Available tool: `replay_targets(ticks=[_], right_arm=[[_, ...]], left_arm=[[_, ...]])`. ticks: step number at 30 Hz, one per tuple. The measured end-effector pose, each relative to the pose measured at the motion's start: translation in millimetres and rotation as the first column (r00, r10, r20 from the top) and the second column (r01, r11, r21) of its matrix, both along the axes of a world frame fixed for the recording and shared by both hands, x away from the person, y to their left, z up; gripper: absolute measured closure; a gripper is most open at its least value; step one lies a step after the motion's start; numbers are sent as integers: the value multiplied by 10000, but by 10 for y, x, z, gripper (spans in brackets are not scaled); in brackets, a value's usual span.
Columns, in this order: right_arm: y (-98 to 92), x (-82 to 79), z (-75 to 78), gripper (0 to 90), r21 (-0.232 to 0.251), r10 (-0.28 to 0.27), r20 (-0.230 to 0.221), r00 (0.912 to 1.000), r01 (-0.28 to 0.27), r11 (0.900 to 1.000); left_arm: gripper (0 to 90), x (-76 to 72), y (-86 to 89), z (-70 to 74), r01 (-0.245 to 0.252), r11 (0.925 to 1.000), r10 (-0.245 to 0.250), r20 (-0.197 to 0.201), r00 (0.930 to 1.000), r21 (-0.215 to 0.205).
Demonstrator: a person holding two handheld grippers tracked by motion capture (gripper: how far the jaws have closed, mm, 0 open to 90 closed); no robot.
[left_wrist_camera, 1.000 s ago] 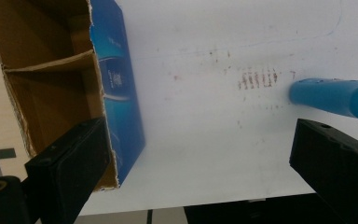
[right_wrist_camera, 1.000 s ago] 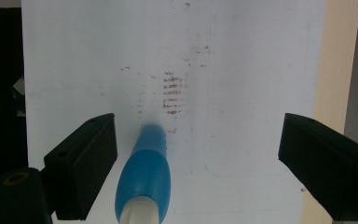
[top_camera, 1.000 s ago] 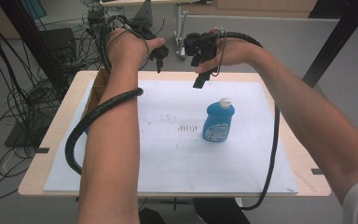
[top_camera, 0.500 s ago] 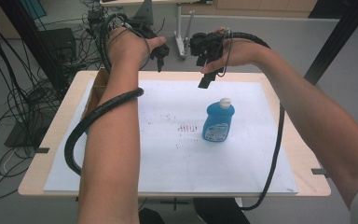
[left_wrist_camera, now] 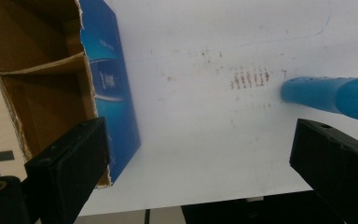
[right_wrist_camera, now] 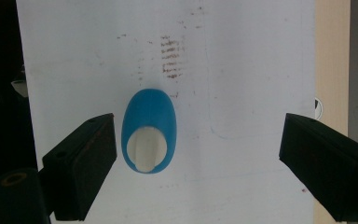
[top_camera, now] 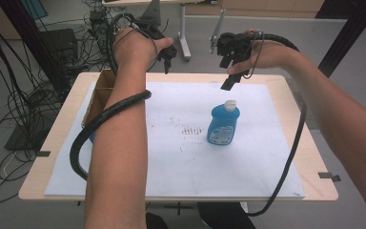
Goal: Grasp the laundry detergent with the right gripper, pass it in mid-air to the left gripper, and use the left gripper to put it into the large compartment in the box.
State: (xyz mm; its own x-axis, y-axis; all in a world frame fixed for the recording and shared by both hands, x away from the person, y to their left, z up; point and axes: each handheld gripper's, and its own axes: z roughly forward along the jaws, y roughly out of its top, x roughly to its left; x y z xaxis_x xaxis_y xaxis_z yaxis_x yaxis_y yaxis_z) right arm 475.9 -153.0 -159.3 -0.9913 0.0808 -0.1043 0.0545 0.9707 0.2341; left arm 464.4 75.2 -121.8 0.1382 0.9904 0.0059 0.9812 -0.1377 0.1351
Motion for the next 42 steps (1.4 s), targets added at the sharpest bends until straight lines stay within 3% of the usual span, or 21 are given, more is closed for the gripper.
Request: replay_targets(ticks=[15, 30, 42], right_arm=[[-285, -26, -7, 108, 107, -249, 52, 9997, 249, 9996], [-759, -46, -20, 105, 520, -866, 96, 9962, 860, 9949], [-959, -72, 1, 103, 715, -1057, 142, 9943, 1044, 9920]], left_arm=[[52, -5, -36, 28, 62, 10000, -62, 24, 10000, 66], [51, -3, -94, 17, 139, 9998, -139, -14, 9999, 123], [51, -14, -112, 50, 177, 9997, -178, 41, 9998, 144]])
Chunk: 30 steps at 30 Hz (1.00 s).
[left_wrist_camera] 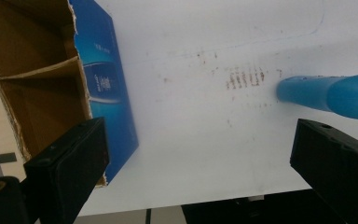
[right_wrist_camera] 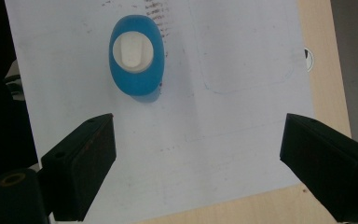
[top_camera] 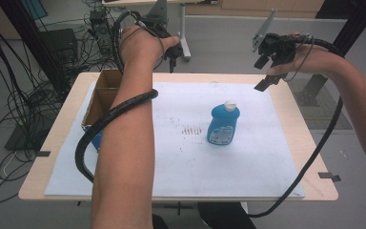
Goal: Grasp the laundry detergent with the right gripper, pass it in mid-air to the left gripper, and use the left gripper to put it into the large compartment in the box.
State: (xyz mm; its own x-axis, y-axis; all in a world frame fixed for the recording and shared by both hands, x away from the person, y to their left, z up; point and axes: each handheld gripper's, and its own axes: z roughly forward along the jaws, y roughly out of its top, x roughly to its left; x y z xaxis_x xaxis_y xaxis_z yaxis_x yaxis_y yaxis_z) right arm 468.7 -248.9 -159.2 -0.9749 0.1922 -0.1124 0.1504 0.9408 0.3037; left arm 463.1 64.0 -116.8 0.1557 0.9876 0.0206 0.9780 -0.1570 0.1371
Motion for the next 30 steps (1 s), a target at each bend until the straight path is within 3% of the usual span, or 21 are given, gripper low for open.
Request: replay_targets(ticks=[6, 10, 14, 19, 20, 24, 25, 26, 30], right_arm=[[-152, -27, -39, 85, 490, -155, 104, 9998, 150, 9987], [-233, -50, -132, 83, 976, -209, 107, 9997, 198, 9950], [-254, -82, -249, 81, 1163, -103, 14, 9999, 101, 9932], [-290, -108, -427, 76, 1514, -61, -108, 9999, 77, 9884], [-317, -117, -508, 74, 1850, -81, -194, 9998, 116, 9827], [-355, -129, -654, 70, 2465, -101, -322, 9994, 178, 9690], [-355, -129, -654, 70, 2465, -101, -322, 9994, 178, 9690], [-360, -132, -754, 65, 2640, -99, -396, 9992, 200, 9643], [-349, -144, -919, 58, 2641, -96, -502, 9987, 225, 9642]], left_arm=[[51, -8, 19, -22, -51, 10000, 51, 12, 10000, -43], [51, -4, 5, -40, -6, 9999, 6, 13, 10000, -104], [52, -2, -19, -49, 46, 9999, -46, -6, 10000, -121], [52, 0, -13, -57, 37, 9999, -37, -1, 10000, -118], [52, 0, -3, -64, 16, 9999, -16, -8, 10000, -114], [51, -1, 11, -78, 9, 9999, -9, -30, 10000, -119], [52, -1, 11, -78, 9, 9999, -9, -30, 10000, -119], [52, -2, 16, -86, -13, 9999, 12, -57, 10000, -103], [52, -3, 30, -93, -49, 9999, 48, -59, 10000, -117]])
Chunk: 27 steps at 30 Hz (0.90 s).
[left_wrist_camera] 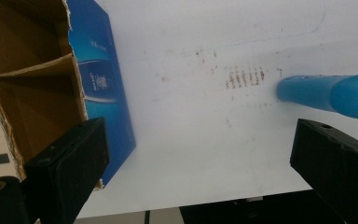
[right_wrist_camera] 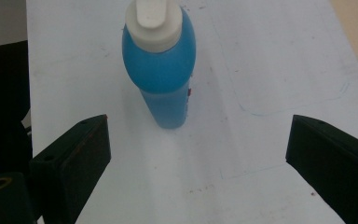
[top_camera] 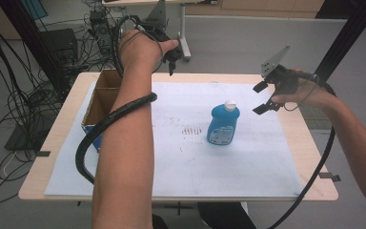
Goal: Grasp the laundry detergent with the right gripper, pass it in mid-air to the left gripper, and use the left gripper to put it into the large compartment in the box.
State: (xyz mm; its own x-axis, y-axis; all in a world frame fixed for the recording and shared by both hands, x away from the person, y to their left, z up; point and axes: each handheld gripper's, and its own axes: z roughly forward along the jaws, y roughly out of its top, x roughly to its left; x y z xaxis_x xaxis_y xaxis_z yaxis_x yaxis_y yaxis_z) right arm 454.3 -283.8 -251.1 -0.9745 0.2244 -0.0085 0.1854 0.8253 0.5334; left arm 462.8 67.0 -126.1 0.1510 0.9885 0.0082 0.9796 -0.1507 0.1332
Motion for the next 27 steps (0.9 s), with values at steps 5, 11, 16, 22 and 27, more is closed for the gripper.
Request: replay_targets(ticks=[5, 11, 16, 22, 27], right_arm=[[35, -17, -152, 50, 476, 54, -60, 10000, -52, 9989], [78, -31, -342, 49, 751, 79, -91, 9999, -72, 9971], [108, -39, -471, 50, 948, 17, -93, 10000, -8, 9955], [160, -53, -601, 53, 1154, 15, -159, 9999, 3, 9933], [192, -64, -700, 49, 1291, 19, -201, 9998, 7, 9916]], left_arm=[[52, -1, 4, -8, -3, 10000, 3, 7, 10000, 1], [52, 0, 4, -11, 12, 10000, -12, 21, 10000, 10], [52, 1, 26, -23, -25, 10000, 25, -3, 10000, 43], [52, 0, 44, -42, -42, 10000, 42, -51, 10000, 30], [52, 2, 51, -33, -61, 10000, 61, 8, 10000, 30]])
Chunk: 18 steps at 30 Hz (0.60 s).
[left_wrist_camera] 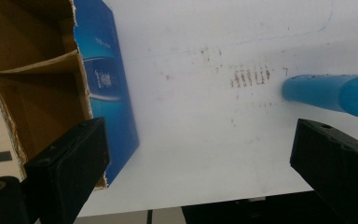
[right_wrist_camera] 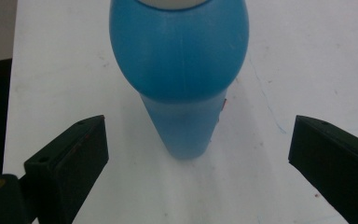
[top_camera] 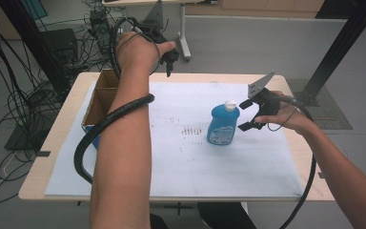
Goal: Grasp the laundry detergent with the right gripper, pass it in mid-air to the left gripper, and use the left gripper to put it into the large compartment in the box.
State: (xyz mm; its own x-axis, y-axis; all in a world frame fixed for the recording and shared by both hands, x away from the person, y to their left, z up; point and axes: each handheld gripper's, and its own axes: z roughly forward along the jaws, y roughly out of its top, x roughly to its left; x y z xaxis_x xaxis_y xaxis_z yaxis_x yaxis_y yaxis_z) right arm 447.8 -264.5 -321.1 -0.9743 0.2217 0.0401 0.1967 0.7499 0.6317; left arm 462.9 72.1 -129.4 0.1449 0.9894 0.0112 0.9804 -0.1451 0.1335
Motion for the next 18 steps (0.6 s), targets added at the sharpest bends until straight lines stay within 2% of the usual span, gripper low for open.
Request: replay_targets(ticks=[3, 5, 8, 12, 15, 18], right_arm=[[7, -7, -49, 46, 351, -35, -18, 10000, 36, 9994], [31, -15, -83, 45, 352, 1, 10, 10000, -1, 9994], [58, -21, -127, 46, 663, 22, 5, 10000, -22, 9978], [88, -23, -195, 40, 677, 5, 23, 10000, -6, 9977], [90, -26, -224, 41, 1091, -16, 62, 10000, 9, 9940], [98, -32, -273, 40, 1227, -26, 60, 10000, 19, 9924]], left_arm=[[52, 5, -3, -9, 21, 10000, -21, -35, 10000, 4], [51, 7, -7, -19, 38, 10000, -38, -47, 10000, 14], [52, 8, -16, -38, 85, 10000, -85, -69, 9999, 4], [52, 9, -21, -52, 113, 9999, -113, -112, 9999, -9], [52, 13, -18, -50, 98, 10000, -98, -97, 9999, 5], [52, 14, -20, -46, 81, 10000, -80, -71, 9999, 26]])
